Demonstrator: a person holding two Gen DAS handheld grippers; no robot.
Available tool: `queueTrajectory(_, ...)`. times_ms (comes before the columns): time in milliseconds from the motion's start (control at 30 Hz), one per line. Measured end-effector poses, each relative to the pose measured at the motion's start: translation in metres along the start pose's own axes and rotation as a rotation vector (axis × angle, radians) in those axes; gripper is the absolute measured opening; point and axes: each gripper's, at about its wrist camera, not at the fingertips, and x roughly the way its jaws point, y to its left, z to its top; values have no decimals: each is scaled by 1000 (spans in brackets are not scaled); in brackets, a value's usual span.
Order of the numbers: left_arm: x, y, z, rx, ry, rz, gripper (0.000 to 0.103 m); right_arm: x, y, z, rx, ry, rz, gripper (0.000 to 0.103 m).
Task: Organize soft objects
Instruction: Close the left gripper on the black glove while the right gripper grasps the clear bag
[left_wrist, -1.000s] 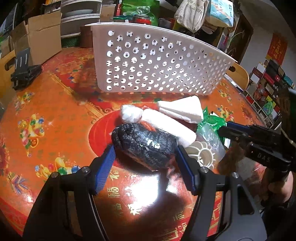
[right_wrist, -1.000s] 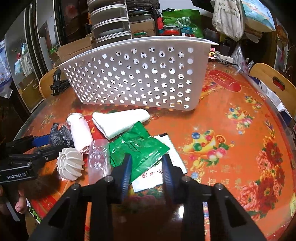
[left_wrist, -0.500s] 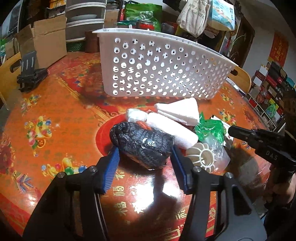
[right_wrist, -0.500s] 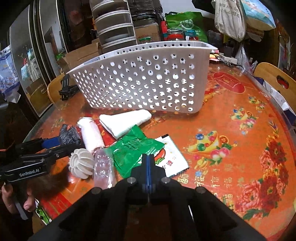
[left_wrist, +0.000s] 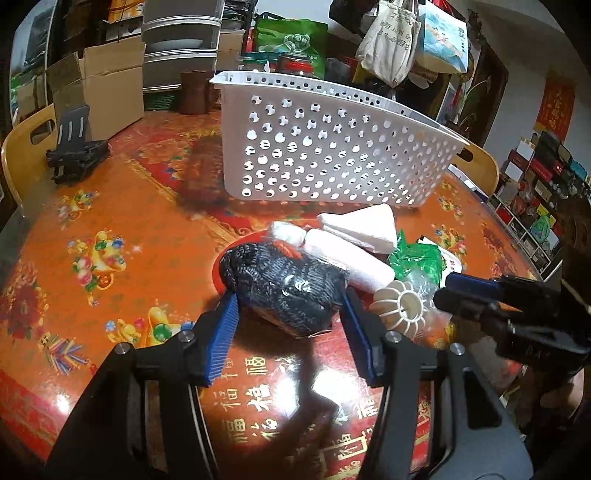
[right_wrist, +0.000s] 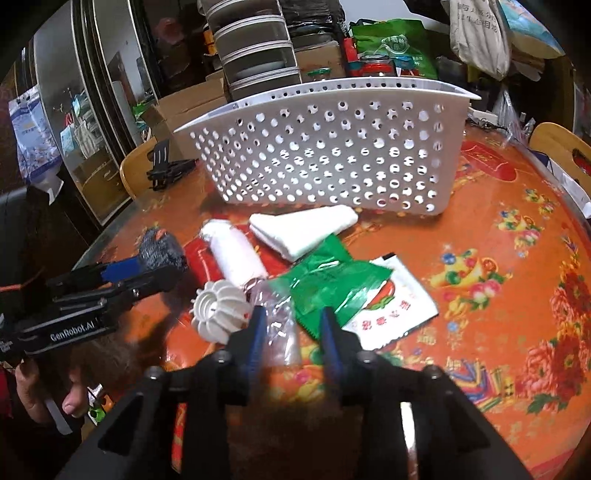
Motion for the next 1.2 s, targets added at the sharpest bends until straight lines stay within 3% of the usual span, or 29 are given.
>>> queueTrajectory(33, -1, 0, 0, -2, -1, -2, 52, 0, 2, -1, -8, -3, -4, 49)
queueTrajectory(100, -2, 0, -1, -2, -3, -5, 52, 0, 8, -2, -31, -10, -23, 58)
queueTrajectory(467, -6, 3, -4, -14, -7, -6, 52, 15, 25, -10, -124, 30, -97, 58)
queueTrajectory(567, -5, 4, -4, -19, -4, -5, 53, 15, 27, -12, -135, 28, -108, 48)
queueTrajectory(633, -4, 4, -4, -18, -2, -5, 53, 14, 26, -13, -135, 28, -108, 30)
queueTrajectory(1200, -19, -14, 6, 22, -41, -4, 53, -36, 6, -8, -74, -94, -102, 30)
